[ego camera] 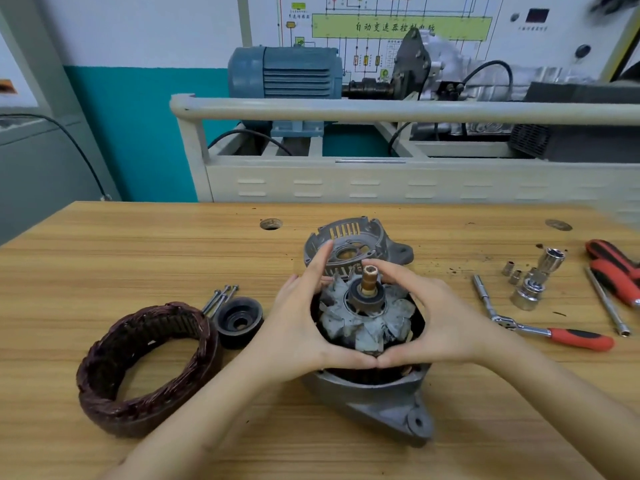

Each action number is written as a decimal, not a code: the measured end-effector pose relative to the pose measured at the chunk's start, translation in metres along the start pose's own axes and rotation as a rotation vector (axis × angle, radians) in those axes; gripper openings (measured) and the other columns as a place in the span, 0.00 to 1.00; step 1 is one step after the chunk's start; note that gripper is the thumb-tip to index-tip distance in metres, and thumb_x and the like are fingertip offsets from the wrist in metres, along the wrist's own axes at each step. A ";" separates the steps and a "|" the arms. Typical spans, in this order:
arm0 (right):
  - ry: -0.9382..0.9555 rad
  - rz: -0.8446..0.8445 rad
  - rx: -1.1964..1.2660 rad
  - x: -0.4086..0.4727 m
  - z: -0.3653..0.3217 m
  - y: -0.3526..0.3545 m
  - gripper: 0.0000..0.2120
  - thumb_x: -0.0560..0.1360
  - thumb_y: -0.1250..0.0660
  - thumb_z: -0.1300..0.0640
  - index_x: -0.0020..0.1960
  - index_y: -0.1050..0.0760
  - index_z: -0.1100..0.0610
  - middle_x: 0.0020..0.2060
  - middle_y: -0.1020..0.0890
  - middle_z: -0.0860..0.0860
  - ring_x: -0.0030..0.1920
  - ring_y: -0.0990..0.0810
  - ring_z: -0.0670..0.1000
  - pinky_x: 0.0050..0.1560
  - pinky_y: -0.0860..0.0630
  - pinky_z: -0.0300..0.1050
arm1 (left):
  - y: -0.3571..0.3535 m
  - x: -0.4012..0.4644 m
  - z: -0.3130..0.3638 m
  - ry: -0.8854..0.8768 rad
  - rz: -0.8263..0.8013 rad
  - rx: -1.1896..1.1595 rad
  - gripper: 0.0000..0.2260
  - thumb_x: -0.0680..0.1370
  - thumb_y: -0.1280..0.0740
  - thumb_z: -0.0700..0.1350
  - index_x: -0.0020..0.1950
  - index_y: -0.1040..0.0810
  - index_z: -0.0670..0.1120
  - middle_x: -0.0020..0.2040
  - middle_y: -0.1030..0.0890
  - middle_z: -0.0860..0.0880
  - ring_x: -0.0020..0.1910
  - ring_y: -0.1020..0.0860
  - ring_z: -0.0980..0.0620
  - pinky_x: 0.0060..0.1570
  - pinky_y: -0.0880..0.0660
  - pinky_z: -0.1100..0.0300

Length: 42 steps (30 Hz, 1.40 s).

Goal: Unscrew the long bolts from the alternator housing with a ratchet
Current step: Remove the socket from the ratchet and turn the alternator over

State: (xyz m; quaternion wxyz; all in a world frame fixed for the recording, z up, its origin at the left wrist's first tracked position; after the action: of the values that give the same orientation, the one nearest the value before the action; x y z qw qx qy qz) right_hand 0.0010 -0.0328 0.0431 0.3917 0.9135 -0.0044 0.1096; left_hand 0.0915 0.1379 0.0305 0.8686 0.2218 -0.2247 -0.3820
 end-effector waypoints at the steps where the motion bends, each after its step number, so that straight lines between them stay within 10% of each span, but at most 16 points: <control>1: -0.009 0.019 0.018 0.000 0.001 0.001 0.45 0.55 0.21 0.45 0.62 0.43 0.27 0.57 0.34 0.19 0.60 0.36 0.26 0.54 0.37 0.20 | 0.000 0.002 -0.001 0.009 0.006 -0.025 0.53 0.49 0.24 0.63 0.63 0.57 0.78 0.63 0.30 0.57 0.65 0.34 0.65 0.66 0.36 0.64; 6: -0.059 0.090 0.164 0.006 -0.002 0.009 0.40 0.51 0.26 0.37 0.56 0.44 0.18 0.58 0.34 0.22 0.62 0.35 0.29 0.58 0.32 0.31 | 0.010 0.013 0.002 0.011 0.074 -0.130 0.54 0.48 0.24 0.64 0.66 0.52 0.75 0.60 0.25 0.59 0.59 0.31 0.72 0.45 0.40 0.87; 9: -0.036 0.111 0.225 0.013 -0.007 0.014 0.39 0.52 0.25 0.40 0.58 0.40 0.25 0.62 0.31 0.30 0.64 0.32 0.37 0.62 0.31 0.45 | 0.016 0.017 0.005 0.015 0.113 -0.159 0.55 0.48 0.25 0.64 0.69 0.50 0.69 0.57 0.23 0.59 0.56 0.30 0.73 0.45 0.37 0.85; 14: -0.095 -0.026 0.219 0.036 -0.025 0.029 0.40 0.51 0.28 0.37 0.60 0.39 0.32 0.59 0.30 0.33 0.56 0.27 0.34 0.50 0.25 0.33 | 0.033 0.023 0.012 0.110 0.096 -0.258 0.52 0.49 0.24 0.60 0.70 0.42 0.61 0.53 0.19 0.50 0.51 0.20 0.56 0.51 0.24 0.59; 18: -0.230 -0.139 0.304 0.067 -0.033 0.035 0.48 0.51 0.25 0.39 0.68 0.38 0.44 0.59 0.27 0.44 0.54 0.22 0.45 0.51 0.22 0.44 | 0.056 0.032 0.012 0.259 0.108 -0.295 0.45 0.49 0.27 0.63 0.65 0.32 0.55 0.54 0.19 0.49 0.50 0.19 0.54 0.49 0.25 0.61; 22: -0.343 -0.252 0.557 0.074 -0.027 0.014 0.31 0.58 0.28 0.45 0.59 0.29 0.50 0.50 0.18 0.51 0.49 0.18 0.51 0.45 0.20 0.46 | 0.058 0.027 0.004 0.401 0.051 -0.311 0.43 0.52 0.25 0.65 0.62 0.27 0.48 0.48 0.17 0.52 0.44 0.18 0.56 0.45 0.24 0.62; 31: -0.396 -0.252 0.762 0.045 -0.004 0.001 0.22 0.62 0.30 0.52 0.55 0.30 0.47 0.47 0.16 0.46 0.48 0.17 0.47 0.42 0.20 0.42 | 0.039 0.023 0.001 0.413 -0.058 -0.237 0.38 0.53 0.27 0.68 0.59 0.30 0.59 0.41 0.18 0.59 0.37 0.19 0.65 0.31 0.27 0.74; 36: -0.389 -0.188 0.730 0.031 -0.002 0.003 0.26 0.57 0.26 0.48 0.52 0.32 0.42 0.52 0.21 0.45 0.51 0.19 0.46 0.50 0.22 0.44 | 0.028 0.022 0.007 0.362 -0.034 -0.199 0.48 0.49 0.29 0.69 0.67 0.33 0.55 0.56 0.20 0.49 0.51 0.20 0.52 0.55 0.24 0.53; 42: -0.370 -0.095 0.737 0.018 0.002 0.002 0.27 0.58 0.26 0.49 0.55 0.30 0.44 0.47 0.16 0.43 0.49 0.18 0.46 0.44 0.21 0.40 | 0.015 0.015 0.015 0.316 0.021 -0.128 0.45 0.51 0.35 0.72 0.67 0.34 0.61 0.56 0.20 0.48 0.53 0.21 0.52 0.57 0.26 0.51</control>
State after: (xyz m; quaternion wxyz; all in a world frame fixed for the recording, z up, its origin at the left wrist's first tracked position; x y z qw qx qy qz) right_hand 0.0184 -0.0341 0.0473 0.0359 0.9961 0.0069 -0.0805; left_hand 0.1010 0.1327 0.0542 0.9094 0.2210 -0.0627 -0.3469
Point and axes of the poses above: each hand's wrist, its own x-axis towards the middle knuckle, its own y-axis out of the back of the hand, z = x × y, the point moved 1 cm from there along x, towards the middle knuckle
